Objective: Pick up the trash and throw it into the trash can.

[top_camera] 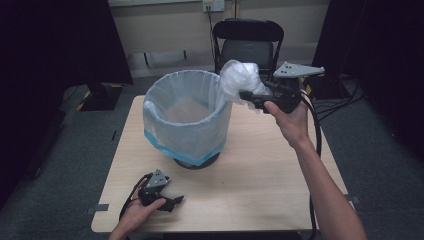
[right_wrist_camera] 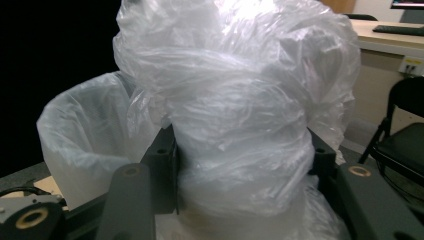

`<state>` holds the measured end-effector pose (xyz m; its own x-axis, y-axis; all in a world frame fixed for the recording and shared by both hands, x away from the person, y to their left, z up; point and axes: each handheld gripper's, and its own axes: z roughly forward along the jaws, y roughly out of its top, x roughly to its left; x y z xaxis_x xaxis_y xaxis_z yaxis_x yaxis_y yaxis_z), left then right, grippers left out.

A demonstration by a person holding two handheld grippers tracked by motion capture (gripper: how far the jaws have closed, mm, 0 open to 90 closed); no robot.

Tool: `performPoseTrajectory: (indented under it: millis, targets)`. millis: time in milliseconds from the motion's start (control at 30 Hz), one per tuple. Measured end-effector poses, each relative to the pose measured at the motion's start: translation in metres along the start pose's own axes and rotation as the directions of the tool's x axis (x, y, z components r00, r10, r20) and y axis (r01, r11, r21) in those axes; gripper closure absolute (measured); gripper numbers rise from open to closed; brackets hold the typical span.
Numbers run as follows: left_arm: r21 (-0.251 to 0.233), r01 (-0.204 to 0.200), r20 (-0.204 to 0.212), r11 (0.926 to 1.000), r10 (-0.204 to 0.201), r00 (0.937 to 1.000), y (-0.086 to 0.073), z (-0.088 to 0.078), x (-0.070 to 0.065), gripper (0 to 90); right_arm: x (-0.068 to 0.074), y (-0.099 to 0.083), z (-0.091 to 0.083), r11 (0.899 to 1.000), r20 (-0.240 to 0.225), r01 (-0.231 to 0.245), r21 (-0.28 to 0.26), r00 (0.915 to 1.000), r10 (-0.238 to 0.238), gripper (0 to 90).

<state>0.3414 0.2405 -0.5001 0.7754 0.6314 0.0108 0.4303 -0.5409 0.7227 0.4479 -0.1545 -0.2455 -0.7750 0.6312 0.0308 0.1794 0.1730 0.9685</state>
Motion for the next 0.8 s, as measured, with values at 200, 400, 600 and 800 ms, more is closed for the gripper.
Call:
performPoseTrajectory:
  millis: [200, 400, 600, 800]
  targets:
    - [-0.001, 0.000, 0.000, 1.0000, 0.000, 1.0000, 0.000, 0.000, 0.000, 7.6, 0.006, 0.019, 0.016, 1.000, -0.025, 0.018, 0.001, 0.9995, -0.018, 48.5]
    - [0.000, 0.000, 0.000, 1.0000, 0.000, 1.0000, 0.000, 0.000, 0.000, 7.6, 0.009, 0.033, 0.033, 1.000, -0.047, 0.027, 0.000, 0.9985, -0.027, 48.5]
    - [0.000, 0.000, 0.000, 1.0000, 0.000, 1.0000, 0.000, 0.000, 0.000, 7.6, 0.015, 0.043, 0.065, 0.999, -0.083, 0.036, 0.027, 0.9960, -0.034, 48.5]
    - [-0.011, 0.021, 0.003, 0.9997, -0.021, 0.9998, 0.000, 0.001, -0.001, 7.6, 0.023, 0.050, 0.092, 0.997, -0.114, 0.044, 0.058, 0.9928, -0.037, 48.3]
